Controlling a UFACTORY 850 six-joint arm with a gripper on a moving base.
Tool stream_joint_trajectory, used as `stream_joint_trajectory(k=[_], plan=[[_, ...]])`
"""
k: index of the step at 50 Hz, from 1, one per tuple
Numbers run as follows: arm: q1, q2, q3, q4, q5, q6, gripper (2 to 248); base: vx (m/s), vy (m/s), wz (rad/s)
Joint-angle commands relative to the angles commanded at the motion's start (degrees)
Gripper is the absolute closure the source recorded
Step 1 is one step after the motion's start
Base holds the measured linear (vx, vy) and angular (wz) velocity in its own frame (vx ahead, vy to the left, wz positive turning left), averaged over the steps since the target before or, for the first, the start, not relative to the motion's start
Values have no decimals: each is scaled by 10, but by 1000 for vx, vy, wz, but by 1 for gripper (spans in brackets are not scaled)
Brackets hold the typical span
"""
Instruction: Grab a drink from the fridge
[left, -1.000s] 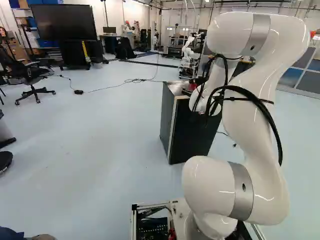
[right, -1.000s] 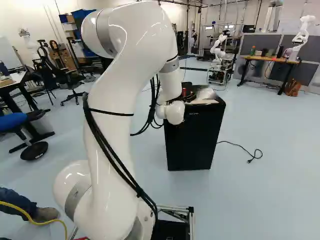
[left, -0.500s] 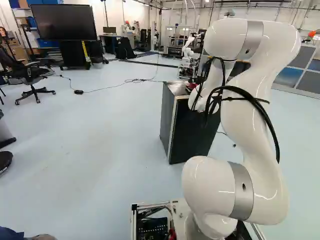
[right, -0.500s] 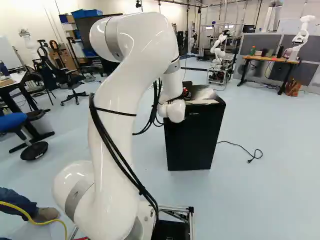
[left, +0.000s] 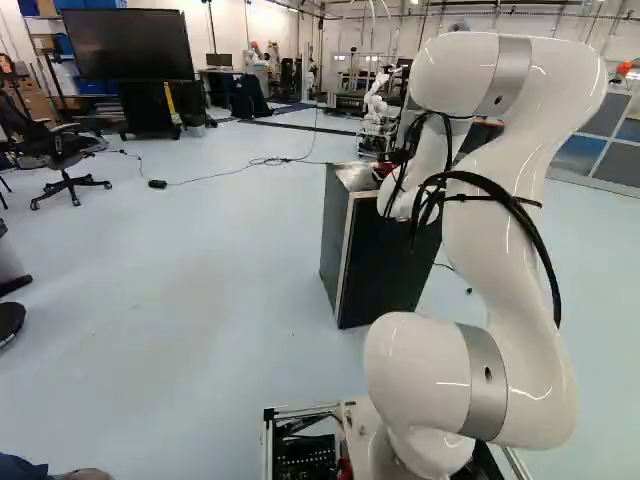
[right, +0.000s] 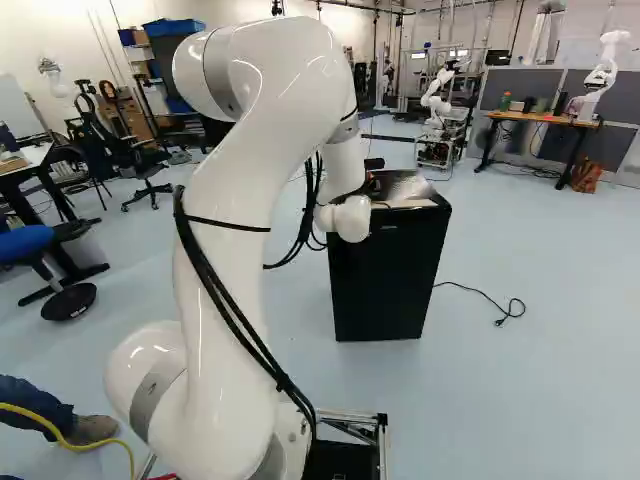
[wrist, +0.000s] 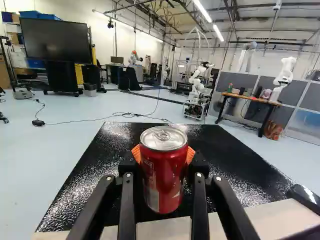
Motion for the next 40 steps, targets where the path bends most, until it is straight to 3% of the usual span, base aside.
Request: stream_joint_trajectory(k=[40], plan=[[0,37,-1,0,0,0,151,0,0,0]])
